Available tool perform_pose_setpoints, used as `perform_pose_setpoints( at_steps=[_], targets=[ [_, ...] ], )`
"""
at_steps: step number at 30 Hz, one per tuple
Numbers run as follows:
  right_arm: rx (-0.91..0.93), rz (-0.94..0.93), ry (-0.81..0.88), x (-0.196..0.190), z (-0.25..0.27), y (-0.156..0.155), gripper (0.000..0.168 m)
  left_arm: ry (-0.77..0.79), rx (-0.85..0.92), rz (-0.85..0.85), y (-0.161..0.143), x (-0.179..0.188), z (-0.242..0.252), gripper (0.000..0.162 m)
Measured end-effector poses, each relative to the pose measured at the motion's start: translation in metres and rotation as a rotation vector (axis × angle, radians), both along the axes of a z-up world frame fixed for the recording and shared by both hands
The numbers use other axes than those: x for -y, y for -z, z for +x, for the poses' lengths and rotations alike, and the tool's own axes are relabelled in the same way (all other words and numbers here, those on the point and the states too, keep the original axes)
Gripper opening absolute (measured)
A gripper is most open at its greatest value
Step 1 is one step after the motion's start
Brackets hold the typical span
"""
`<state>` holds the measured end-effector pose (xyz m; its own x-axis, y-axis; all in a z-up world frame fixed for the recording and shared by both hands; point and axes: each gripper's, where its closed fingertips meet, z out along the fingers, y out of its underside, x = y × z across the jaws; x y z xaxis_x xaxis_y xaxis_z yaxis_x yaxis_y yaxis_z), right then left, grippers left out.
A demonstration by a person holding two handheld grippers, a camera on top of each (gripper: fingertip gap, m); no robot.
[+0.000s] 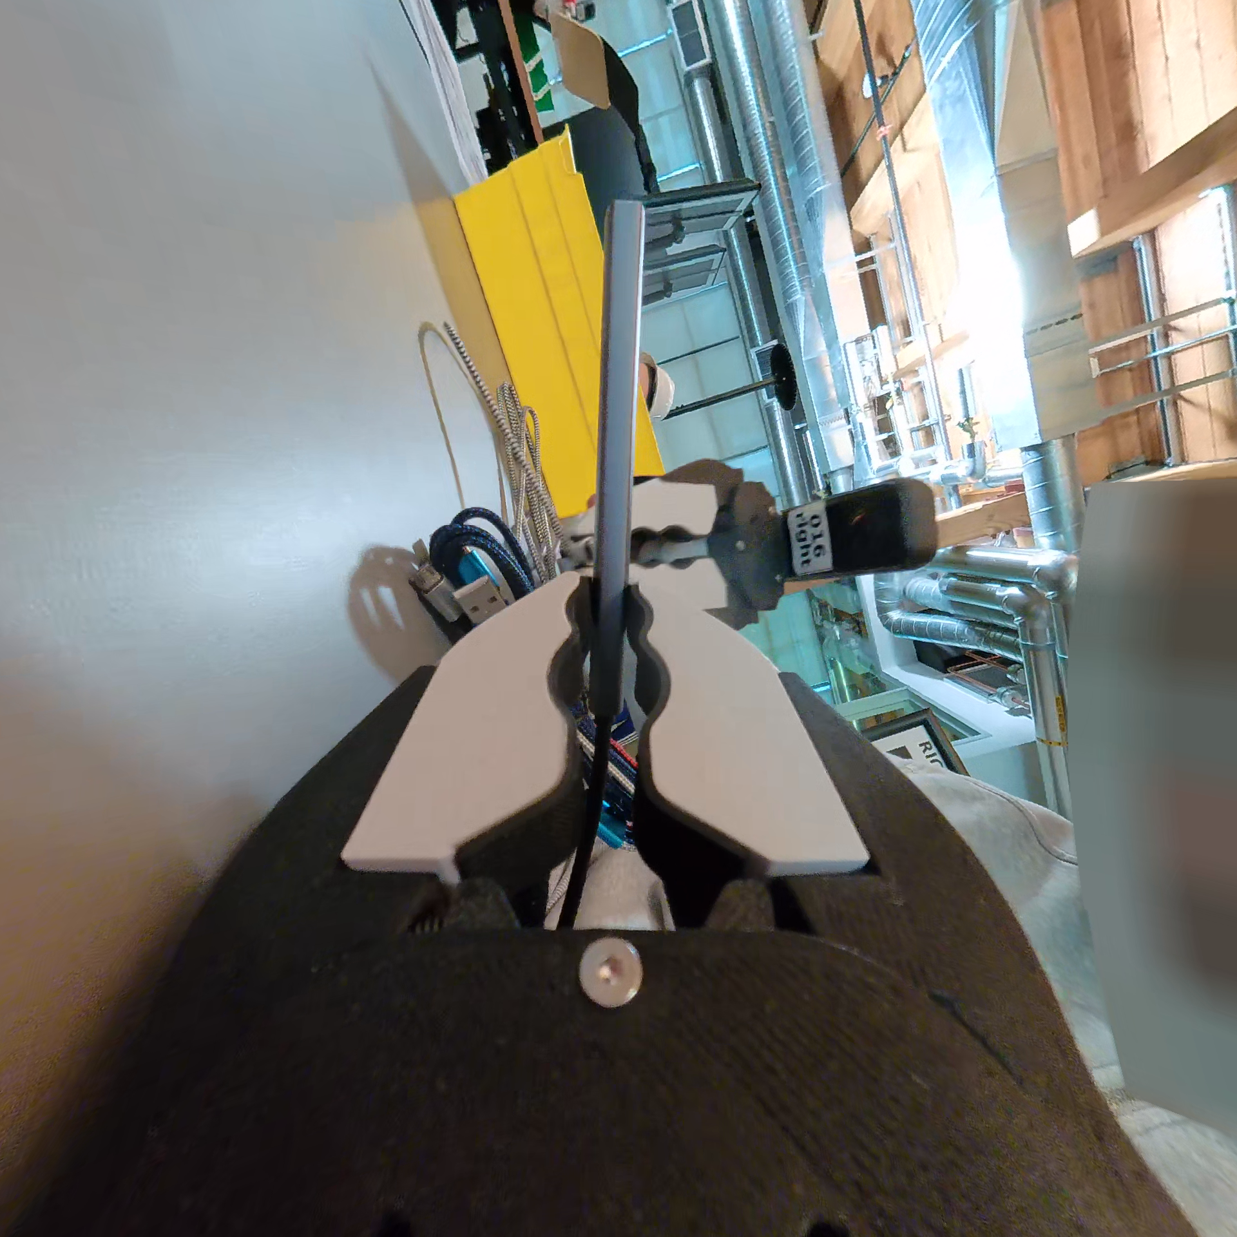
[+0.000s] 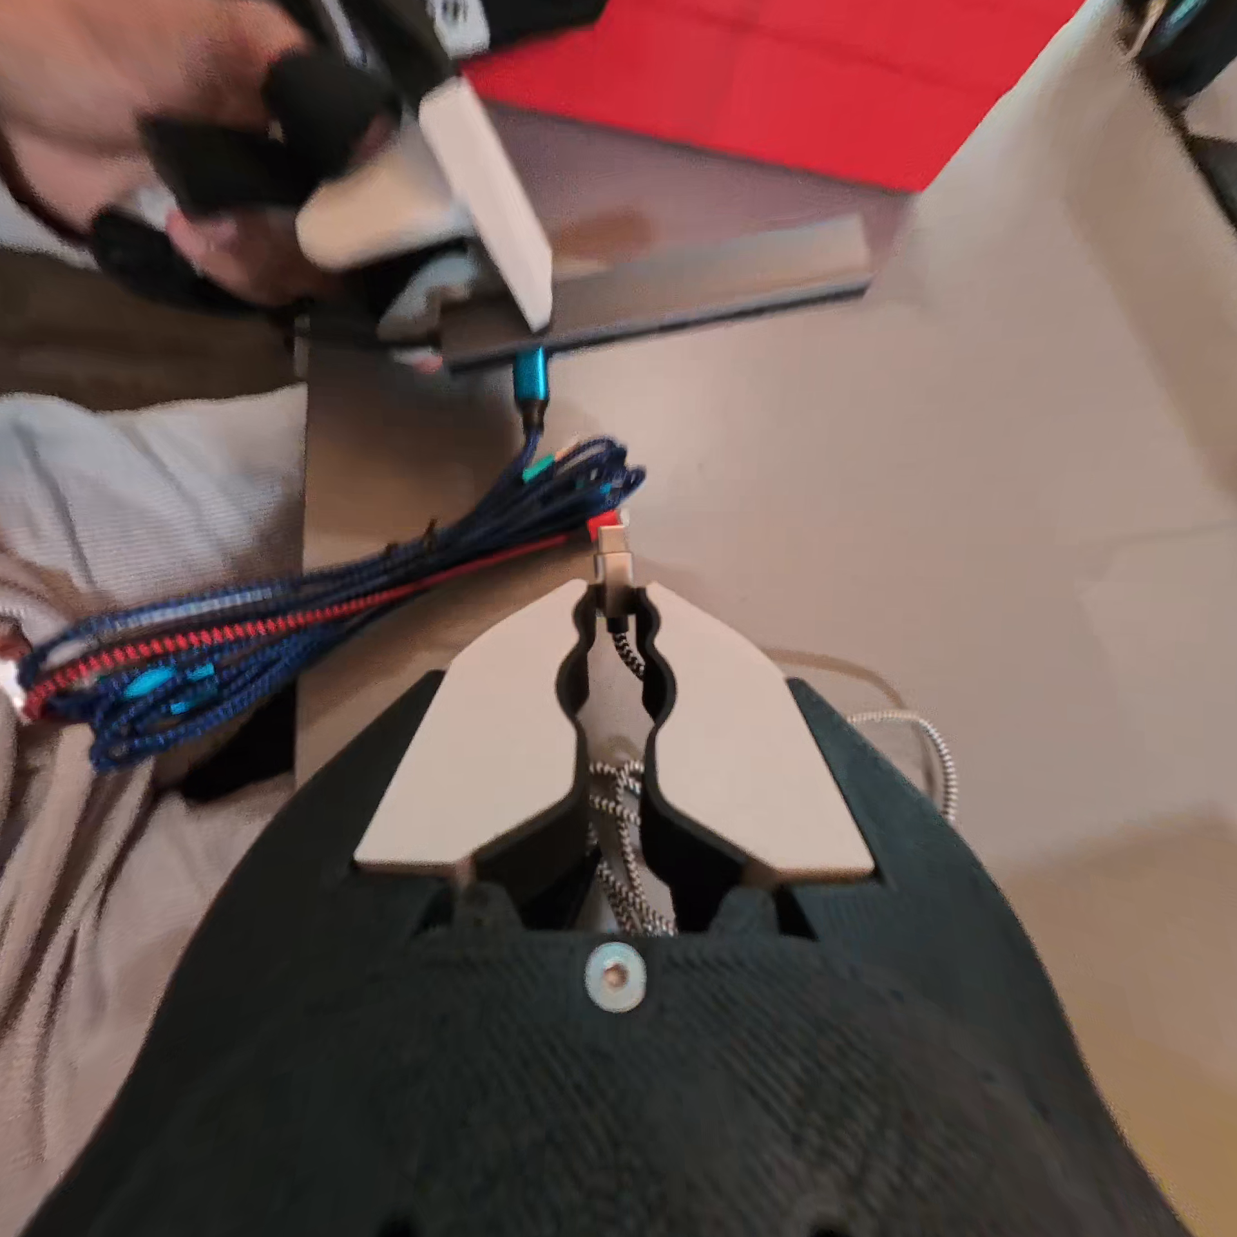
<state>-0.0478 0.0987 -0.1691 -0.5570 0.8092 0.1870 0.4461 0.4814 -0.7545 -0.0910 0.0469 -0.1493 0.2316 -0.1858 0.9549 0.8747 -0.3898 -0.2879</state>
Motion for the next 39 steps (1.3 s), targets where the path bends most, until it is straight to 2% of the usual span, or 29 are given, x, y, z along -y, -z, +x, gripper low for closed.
perform_pose_setpoints(
  at_steps=[1,3,8,14,21,24,29,33,39],
  targets=[
    [-0.025,-0.016,0.016,0.002,-0.002,-0.007,0.011,0.003,-0.004,-0.005,0.001,-0.001,0.002,0.009],
    [-0.046,-0.008,0.035,0.01,-0.003,-0.013,0.011,0.011,-0.017,-0.017,0.002,-0.004,0.008,0.009],
    [0.019,0.093,0.061,0.022,-0.002,0.002,0.011,0.049,-0.101,-0.057,0.008,-0.009,0.025,0.009],
    [0.106,0.085,0.082,0.02,0.002,0.007,0.011,0.079,-0.198,-0.097,0.012,-0.011,0.036,0.01],
    [0.117,0.154,0.094,0.02,0.003,0.008,0.011,0.129,-0.231,-0.112,0.014,-0.012,0.048,0.009],
    [0.117,0.142,0.106,0.02,0.003,0.005,0.011,0.136,-0.18,-0.095,0.012,-0.012,0.049,0.009],
    [0.122,0.101,0.132,0.015,0.002,0.0,0.011,0.147,0.031,-0.045,0.007,-0.011,0.046,0.009],
    [0.121,0.11,0.126,0.016,0.004,-0.002,0.011,0.161,0.032,-0.033,0.005,-0.011,0.048,0.009],
    [0.132,0.124,0.135,0.013,0.005,-0.001,0.011,0.169,0.129,0.001,0.0,-0.01,0.046,0.01]
  ],
)
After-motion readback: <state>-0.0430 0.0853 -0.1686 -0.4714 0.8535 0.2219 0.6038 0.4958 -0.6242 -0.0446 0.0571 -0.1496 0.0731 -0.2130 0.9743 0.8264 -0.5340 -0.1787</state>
